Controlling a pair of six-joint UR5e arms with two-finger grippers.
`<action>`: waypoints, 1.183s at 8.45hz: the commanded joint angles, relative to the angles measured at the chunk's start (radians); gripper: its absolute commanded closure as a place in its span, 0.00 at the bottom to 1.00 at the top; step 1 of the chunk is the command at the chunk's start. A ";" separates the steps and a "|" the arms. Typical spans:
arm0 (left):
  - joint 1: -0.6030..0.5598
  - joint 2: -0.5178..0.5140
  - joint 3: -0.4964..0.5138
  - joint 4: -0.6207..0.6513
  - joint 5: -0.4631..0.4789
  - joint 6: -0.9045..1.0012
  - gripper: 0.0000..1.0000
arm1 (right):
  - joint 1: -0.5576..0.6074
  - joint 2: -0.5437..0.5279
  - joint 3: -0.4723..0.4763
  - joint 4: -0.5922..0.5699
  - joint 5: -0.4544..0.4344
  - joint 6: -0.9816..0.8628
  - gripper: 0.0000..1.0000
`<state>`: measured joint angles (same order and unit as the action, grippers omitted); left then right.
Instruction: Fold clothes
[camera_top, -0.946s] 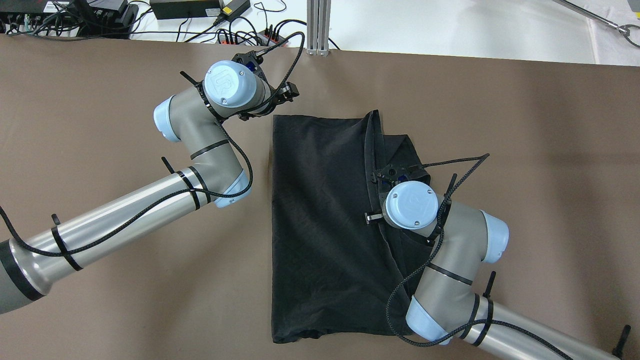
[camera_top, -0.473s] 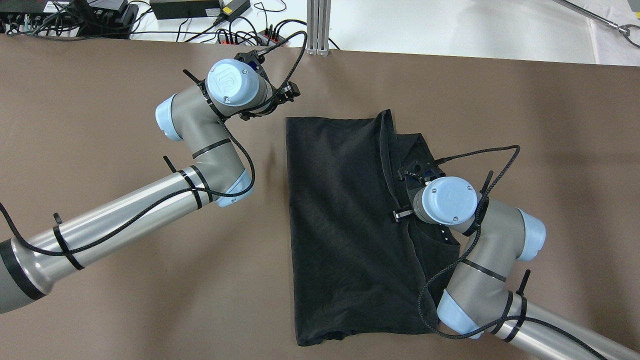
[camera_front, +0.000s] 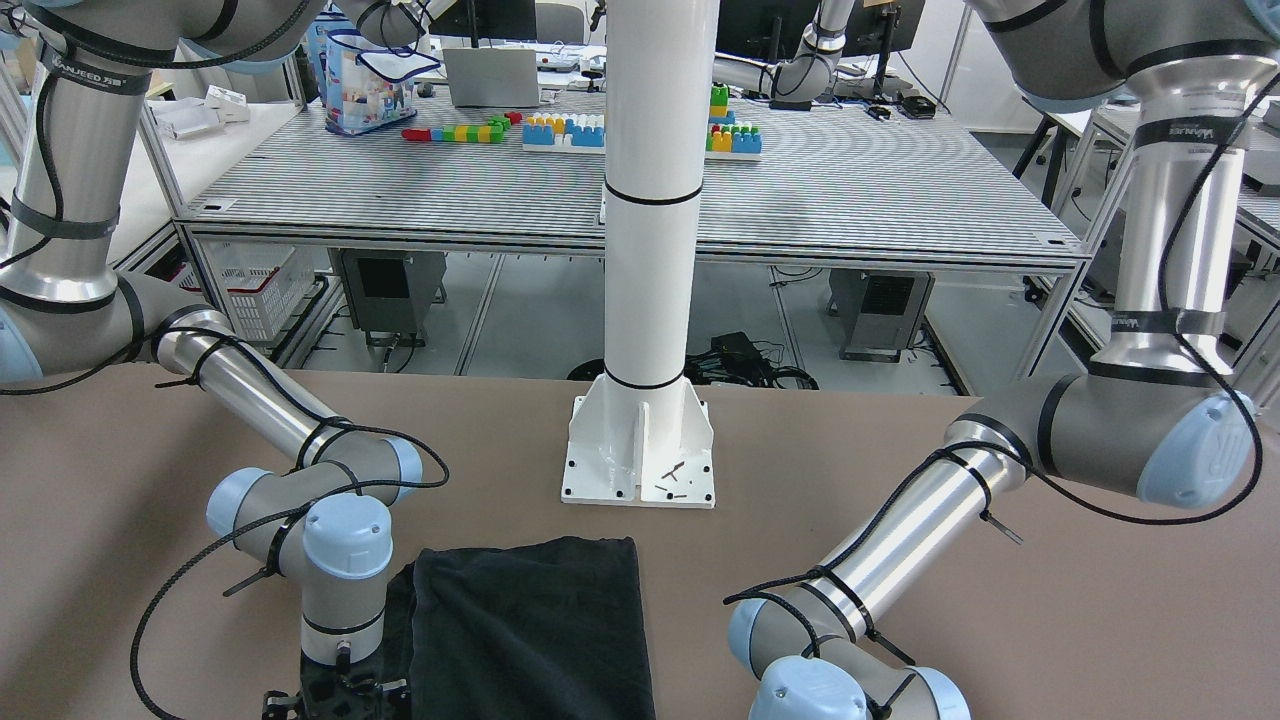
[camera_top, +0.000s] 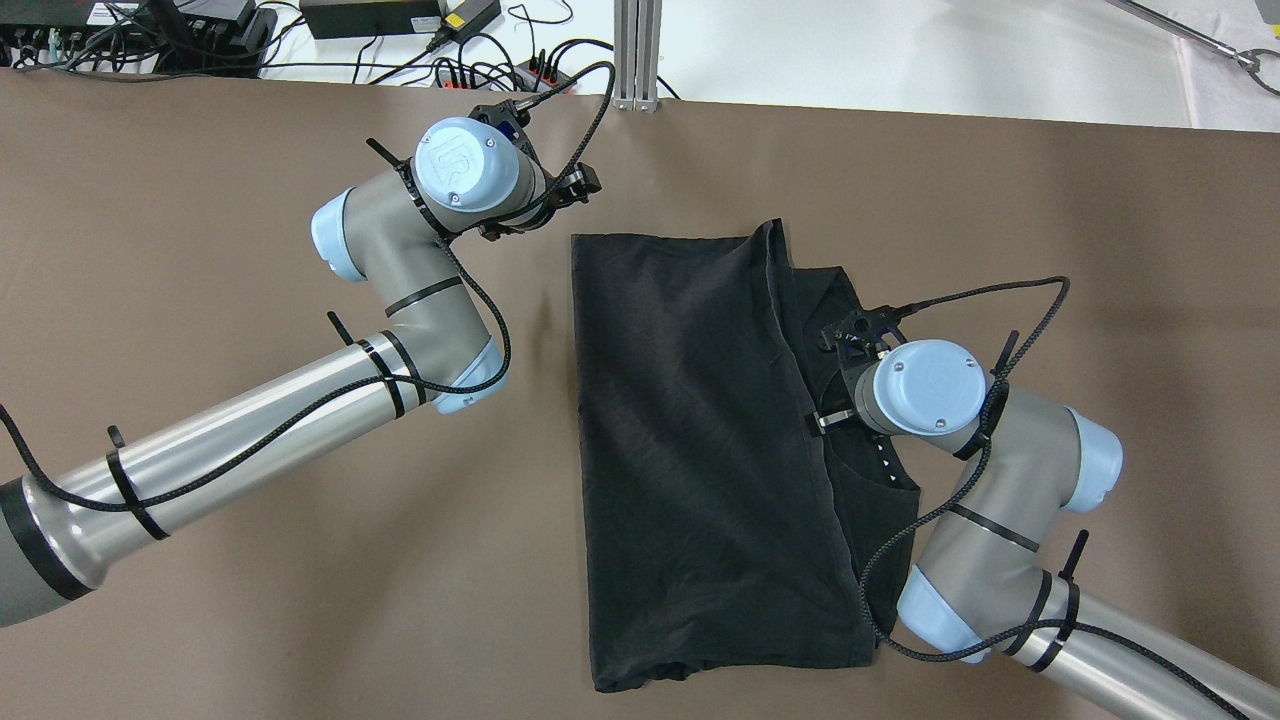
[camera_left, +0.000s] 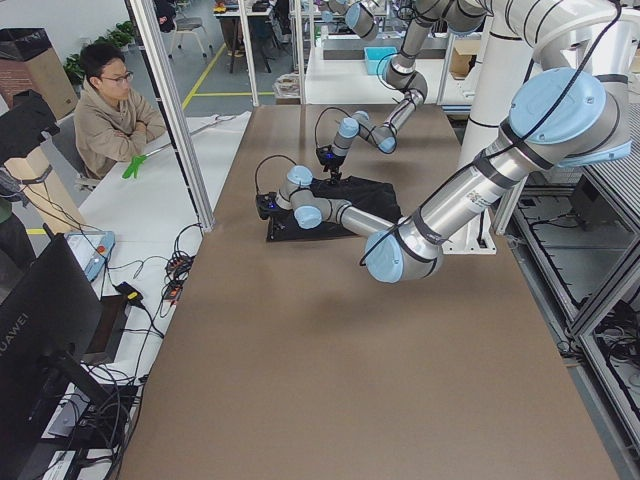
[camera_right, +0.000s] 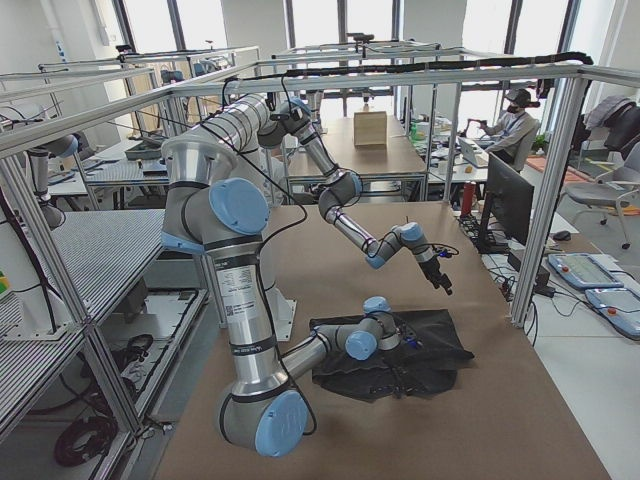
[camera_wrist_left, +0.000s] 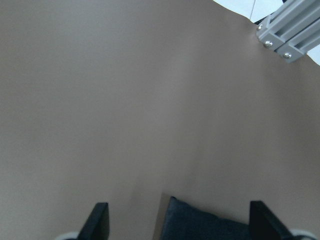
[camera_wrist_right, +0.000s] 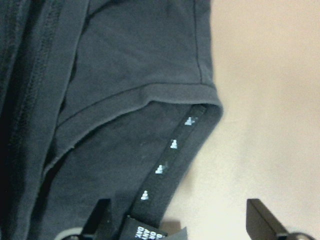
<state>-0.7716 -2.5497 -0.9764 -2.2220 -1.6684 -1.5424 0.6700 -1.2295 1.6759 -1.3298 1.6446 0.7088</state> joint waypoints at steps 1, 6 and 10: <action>0.000 0.006 -0.045 0.059 0.001 -0.001 0.00 | 0.043 0.034 -0.004 -0.012 0.062 -0.028 0.05; -0.009 0.009 -0.057 0.067 -0.008 0.002 0.00 | 0.043 0.318 -0.209 -0.126 0.060 0.120 0.05; -0.024 0.011 -0.071 0.068 -0.033 0.002 0.00 | 0.112 0.305 -0.347 0.021 0.060 0.013 0.05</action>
<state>-0.7871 -2.5392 -1.0451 -2.1542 -1.6910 -1.5402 0.7375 -0.9157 1.3764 -1.3471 1.7033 0.8003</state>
